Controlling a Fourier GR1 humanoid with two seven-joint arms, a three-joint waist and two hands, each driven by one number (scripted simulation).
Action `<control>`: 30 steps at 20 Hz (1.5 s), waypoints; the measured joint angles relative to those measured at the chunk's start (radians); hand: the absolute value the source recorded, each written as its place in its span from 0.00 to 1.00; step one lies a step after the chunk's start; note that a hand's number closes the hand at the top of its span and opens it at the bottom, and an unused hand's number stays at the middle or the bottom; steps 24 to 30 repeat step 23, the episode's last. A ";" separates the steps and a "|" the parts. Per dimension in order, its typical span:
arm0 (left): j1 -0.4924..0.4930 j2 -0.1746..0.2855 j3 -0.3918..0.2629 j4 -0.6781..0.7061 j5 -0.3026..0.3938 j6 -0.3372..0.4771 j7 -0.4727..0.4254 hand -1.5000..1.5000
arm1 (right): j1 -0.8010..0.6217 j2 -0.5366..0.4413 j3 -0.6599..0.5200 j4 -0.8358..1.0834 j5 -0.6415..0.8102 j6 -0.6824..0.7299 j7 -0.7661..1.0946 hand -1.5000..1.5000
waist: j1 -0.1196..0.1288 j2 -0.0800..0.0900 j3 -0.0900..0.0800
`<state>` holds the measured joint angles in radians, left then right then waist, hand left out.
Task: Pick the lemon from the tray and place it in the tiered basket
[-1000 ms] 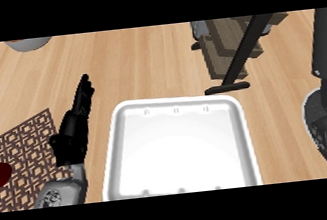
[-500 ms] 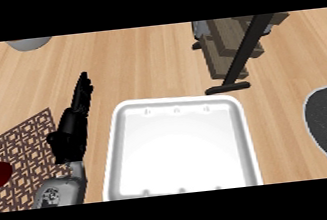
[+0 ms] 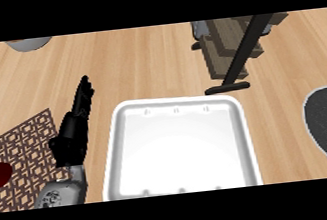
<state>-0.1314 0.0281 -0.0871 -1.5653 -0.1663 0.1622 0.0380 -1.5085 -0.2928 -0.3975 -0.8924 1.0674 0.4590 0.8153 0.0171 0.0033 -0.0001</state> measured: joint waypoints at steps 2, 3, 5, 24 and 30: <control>-0.002 -0.007 -0.011 0.003 -0.005 0.015 -0.001 0.50 | -0.004 0.001 -0.028 0.002 -0.021 -0.053 -0.001 0.00 | 0.000 0.001 0.000; 0.000 -0.001 -0.006 -0.003 -0.003 0.012 0.002 0.50 | -0.007 0.001 -0.043 -0.008 -0.030 -0.078 0.006 0.00 | -0.001 0.000 0.000; 0.004 -0.005 -0.008 -0.006 -0.003 0.014 0.006 0.50 | -0.004 0.000 -0.064 -0.037 -0.039 -0.142 0.015 0.00 | -0.004 -0.002 0.000; 0.037 0.014 0.030 -0.018 0.007 0.018 0.008 0.50 | 0.307 -0.250 -0.418 -0.524 -0.328 -0.023 0.079 0.00 | -0.065 -0.020 0.002; 0.037 0.014 0.030 -0.018 0.007 0.018 0.008 0.50 | 0.307 -0.250 -0.418 -0.524 -0.328 -0.023 0.079 0.00 | -0.065 -0.020 0.002</control>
